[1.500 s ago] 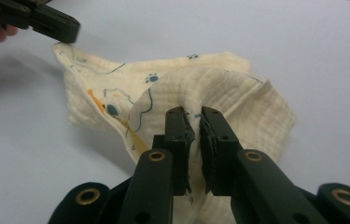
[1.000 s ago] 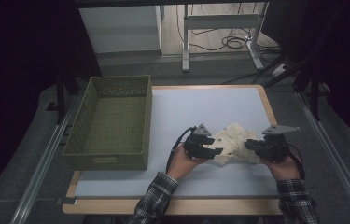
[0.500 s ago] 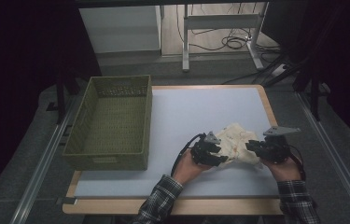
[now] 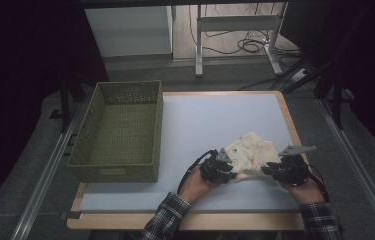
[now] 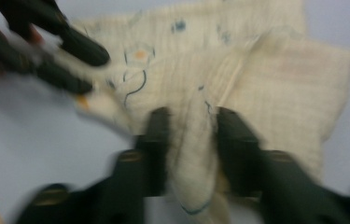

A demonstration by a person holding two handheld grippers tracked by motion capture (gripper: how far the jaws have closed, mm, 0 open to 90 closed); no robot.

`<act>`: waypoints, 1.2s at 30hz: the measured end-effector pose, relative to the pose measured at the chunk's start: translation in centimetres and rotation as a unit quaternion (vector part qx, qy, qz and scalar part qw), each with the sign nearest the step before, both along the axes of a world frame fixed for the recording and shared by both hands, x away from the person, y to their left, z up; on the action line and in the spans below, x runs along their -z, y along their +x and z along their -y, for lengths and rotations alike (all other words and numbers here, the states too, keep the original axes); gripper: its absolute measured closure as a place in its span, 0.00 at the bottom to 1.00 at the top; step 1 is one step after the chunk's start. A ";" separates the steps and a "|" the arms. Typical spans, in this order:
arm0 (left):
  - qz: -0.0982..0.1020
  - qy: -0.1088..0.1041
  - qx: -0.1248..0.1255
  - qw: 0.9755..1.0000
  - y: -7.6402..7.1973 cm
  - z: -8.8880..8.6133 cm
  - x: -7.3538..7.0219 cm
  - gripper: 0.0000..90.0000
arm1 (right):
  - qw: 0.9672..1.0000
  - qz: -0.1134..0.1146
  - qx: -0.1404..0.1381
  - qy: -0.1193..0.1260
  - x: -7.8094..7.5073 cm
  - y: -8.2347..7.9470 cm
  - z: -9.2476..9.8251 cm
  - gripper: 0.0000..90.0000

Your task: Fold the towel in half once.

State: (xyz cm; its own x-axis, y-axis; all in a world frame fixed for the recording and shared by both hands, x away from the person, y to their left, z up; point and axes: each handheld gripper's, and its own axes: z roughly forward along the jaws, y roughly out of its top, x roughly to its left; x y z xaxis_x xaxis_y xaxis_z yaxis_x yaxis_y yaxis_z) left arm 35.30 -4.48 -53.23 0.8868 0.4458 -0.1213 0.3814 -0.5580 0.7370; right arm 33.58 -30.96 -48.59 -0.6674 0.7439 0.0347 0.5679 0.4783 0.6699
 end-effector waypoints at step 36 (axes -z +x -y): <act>-0.009 -0.050 -0.013 0.999 -0.5 -0.2 -2.1 0.39 | 0.998 0.002 0.055 0.026 0.5 0.5 3.1 0.54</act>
